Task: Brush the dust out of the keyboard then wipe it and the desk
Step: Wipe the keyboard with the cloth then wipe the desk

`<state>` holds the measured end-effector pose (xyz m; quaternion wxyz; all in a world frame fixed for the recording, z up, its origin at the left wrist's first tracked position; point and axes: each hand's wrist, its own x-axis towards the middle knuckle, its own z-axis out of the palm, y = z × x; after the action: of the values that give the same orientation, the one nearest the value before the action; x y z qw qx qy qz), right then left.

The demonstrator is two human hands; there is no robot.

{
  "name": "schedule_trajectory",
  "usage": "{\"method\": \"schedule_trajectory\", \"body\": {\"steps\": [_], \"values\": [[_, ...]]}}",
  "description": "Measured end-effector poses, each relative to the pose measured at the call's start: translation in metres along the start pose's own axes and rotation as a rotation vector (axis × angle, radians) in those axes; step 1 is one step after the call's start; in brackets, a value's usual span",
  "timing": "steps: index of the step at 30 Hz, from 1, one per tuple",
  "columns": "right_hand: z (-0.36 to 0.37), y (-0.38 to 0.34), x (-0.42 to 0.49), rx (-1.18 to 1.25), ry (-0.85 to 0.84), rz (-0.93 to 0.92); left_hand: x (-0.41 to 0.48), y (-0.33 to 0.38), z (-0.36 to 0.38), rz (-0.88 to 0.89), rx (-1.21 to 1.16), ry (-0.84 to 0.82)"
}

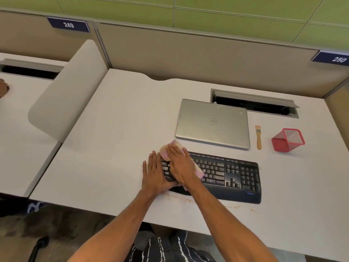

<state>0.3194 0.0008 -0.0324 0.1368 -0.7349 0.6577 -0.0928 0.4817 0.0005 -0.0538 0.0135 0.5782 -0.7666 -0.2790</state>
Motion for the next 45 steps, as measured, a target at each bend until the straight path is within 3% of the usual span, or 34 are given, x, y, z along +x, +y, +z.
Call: {"method": "schedule_trajectory", "body": {"steps": [11, 15, 23, 31, 34, 38, 45], "values": [[-0.03, 0.144, -0.135, -0.097, 0.164, 0.467, -0.004, 0.004, -0.01, 0.006, 0.053, -0.09], [-0.041, 0.164, -0.15, -0.061, 0.208, 0.598, -0.004, 0.002, -0.008, 0.009, 0.06, -0.09], [-0.018, 0.059, -0.085, 0.273, 0.181, 0.271, -0.001, -0.02, -0.018, 0.067, 0.12, -0.093], [0.014, -0.02, -0.019, 0.286, 0.003, -0.102, -0.004, -0.023, -0.019, 0.013, 0.109, -0.105], [0.015, -0.015, -0.026, 0.23, 0.06, -0.085, -0.004, -0.026, -0.017, 0.009, 0.097, -0.107], [0.012, 0.005, -0.042, 0.281, 0.196, 0.113, -0.004, -0.025, -0.017, 0.029, 0.087, -0.093], [0.008, -0.031, -0.016, 0.399, 0.162, 0.017, -0.004, -0.027, -0.018, 0.002, 0.112, -0.1]]}}
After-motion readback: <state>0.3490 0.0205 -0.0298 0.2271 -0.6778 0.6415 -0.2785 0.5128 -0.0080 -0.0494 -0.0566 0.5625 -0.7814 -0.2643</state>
